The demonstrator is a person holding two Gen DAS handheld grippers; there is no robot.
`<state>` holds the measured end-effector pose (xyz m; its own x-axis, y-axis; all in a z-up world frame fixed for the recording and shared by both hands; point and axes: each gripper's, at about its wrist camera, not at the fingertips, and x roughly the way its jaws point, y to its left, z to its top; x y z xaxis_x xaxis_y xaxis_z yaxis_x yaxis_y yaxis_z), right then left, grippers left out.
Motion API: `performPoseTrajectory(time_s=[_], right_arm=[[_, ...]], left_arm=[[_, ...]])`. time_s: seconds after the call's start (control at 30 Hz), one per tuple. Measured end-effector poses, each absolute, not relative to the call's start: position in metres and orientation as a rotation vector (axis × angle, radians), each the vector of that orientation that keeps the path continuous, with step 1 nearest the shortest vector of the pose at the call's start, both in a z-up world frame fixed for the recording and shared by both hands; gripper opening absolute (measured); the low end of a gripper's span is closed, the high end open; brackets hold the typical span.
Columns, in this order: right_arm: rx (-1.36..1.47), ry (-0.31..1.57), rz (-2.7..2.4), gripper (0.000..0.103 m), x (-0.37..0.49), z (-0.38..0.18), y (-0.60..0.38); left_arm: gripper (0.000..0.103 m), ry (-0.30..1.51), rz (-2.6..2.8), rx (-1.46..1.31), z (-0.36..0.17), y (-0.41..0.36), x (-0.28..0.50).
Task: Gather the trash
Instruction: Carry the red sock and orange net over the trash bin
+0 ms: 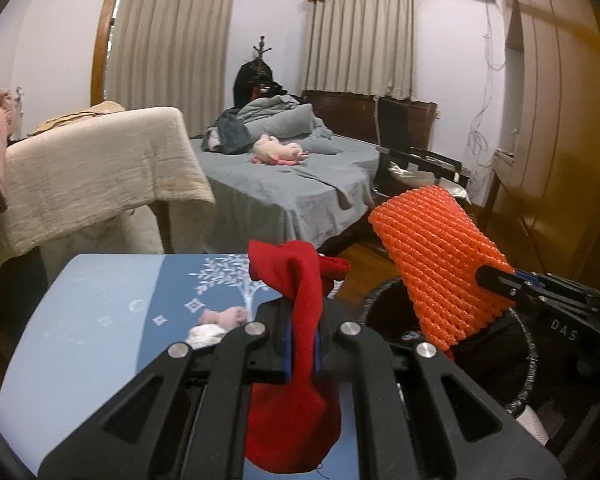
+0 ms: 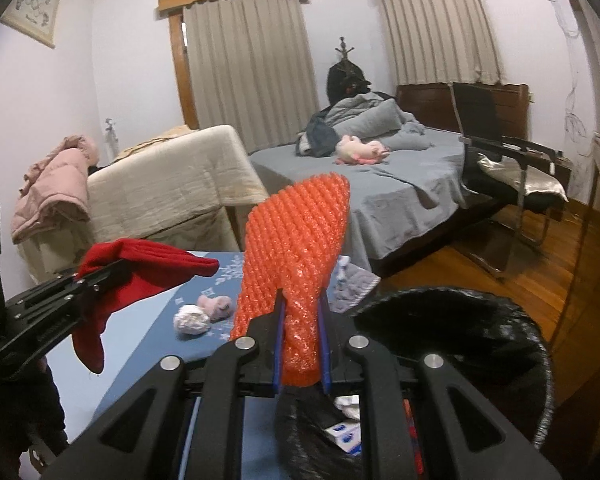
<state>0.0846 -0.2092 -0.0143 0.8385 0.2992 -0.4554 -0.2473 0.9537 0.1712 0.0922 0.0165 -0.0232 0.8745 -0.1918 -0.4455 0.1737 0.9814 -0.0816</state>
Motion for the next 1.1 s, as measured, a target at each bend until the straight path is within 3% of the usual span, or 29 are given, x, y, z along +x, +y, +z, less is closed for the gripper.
performPoseTrajectory(time_s=[1.1], right_arm=[[0.13, 0.577, 0.007, 0.014, 0.072, -0.056, -0.345]], left_arm=[[0.007, 0.521, -0.501, 0.04, -0.06, -0.142, 0.14]])
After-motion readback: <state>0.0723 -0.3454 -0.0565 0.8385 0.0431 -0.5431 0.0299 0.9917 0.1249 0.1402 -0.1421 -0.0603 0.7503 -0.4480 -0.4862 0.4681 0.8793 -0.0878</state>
